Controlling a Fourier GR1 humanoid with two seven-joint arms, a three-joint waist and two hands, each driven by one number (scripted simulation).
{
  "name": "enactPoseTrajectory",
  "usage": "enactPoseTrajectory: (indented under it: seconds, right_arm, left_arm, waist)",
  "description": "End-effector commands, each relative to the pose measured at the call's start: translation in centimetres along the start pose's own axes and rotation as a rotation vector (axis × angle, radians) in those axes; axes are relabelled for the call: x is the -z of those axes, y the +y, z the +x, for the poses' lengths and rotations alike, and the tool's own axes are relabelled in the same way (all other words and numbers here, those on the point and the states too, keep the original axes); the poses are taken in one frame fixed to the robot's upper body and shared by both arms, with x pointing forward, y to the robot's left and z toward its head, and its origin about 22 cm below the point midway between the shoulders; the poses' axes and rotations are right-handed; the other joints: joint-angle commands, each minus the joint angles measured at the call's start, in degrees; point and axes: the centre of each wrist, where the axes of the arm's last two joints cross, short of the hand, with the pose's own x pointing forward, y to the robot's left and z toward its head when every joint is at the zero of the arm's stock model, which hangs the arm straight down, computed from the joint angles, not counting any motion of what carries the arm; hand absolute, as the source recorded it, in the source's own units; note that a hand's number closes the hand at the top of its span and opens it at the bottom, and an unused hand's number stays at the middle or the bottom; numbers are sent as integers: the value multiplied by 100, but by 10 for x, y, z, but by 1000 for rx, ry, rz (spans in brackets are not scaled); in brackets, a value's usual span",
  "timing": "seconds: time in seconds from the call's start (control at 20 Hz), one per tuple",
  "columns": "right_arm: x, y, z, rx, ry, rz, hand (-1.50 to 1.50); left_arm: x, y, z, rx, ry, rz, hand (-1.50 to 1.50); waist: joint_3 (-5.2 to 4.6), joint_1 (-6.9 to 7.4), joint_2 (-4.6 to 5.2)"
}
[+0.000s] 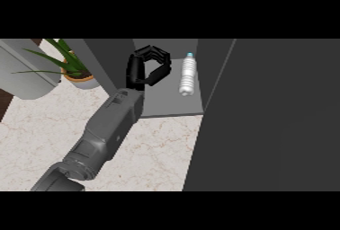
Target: Pick up the bottled water, place it into the cabinet and close the cabinet
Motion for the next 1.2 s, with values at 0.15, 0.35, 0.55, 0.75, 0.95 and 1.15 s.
enactPoseTrajectory:
  seconds: [0.15, 0.35, 0.55, 0.75, 0.95, 1.15]
  right_arm:
    - [-5, 2, 19, 3, -21, -28, -150]
    - [-7, 1, 19, -38, -21, -42, -150]
    - [-8, -6, 23, -76, -22, -54, -150]
    - [-12, -11, 22, -84, 2, -55, -150]
    - [-10, -10, 16, -86, 20, -22, -150]
    - [-9, -11, 17, -105, 26, 8, 150]
  left_arm:
    - [-11, 2, -5, -205, 6, -110, 150]
    - [-29, 7, -16, -314, 49, -181, 150]
    - [-26, 11, -4, -365, 46, -249, 150]
    - [-49, 20, -7, -422, 47, -209, 150]
    - [-69, 30, -5, -451, 42, -200, 150]
    - [-101, 47, -5, -476, 66, -203, 150]
  waist:
    - [3, 101, -84]
    - [0, 275, -159]
    - [7, 419, -159]
    - [11, 536, -211]
    - [13, 578, -202]
    - [10, 618, -198]
